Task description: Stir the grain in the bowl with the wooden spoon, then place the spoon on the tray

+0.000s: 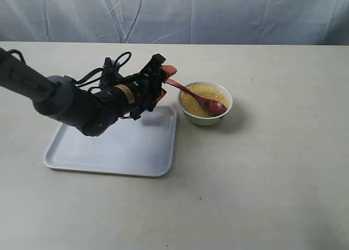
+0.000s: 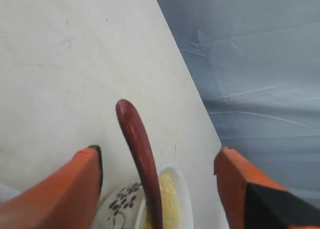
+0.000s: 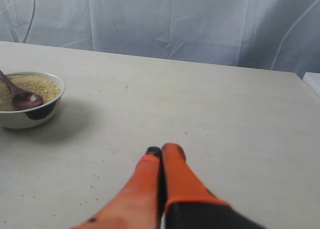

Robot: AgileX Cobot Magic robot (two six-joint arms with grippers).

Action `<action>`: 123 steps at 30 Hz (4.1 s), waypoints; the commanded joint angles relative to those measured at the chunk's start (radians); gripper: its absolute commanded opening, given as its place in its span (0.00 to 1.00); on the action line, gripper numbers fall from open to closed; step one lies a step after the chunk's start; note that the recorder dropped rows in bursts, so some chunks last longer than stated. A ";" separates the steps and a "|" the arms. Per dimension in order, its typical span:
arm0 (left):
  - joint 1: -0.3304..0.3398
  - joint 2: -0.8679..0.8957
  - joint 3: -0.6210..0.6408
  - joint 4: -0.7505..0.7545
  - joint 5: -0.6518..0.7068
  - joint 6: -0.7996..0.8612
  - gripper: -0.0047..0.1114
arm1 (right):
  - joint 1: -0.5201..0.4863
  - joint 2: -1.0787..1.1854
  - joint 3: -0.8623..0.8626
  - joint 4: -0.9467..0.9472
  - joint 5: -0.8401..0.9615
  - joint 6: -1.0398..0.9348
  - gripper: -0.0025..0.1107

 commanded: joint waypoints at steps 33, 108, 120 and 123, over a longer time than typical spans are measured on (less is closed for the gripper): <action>0.002 0.084 -0.112 0.016 -0.057 -0.056 0.04 | -0.004 -0.007 0.003 -0.002 -0.007 0.000 0.02; -0.125 -0.113 -0.165 0.008 -0.041 1.057 0.04 | -0.004 -0.007 0.003 -0.002 -0.007 0.000 0.02; -0.102 -0.076 -0.165 -0.016 0.036 1.150 0.04 | -0.004 -0.007 0.003 -0.004 -0.007 0.001 0.02; -0.102 -0.055 -0.165 0.008 0.030 1.116 0.04 | -0.004 -0.007 0.003 -0.004 -0.007 0.001 0.02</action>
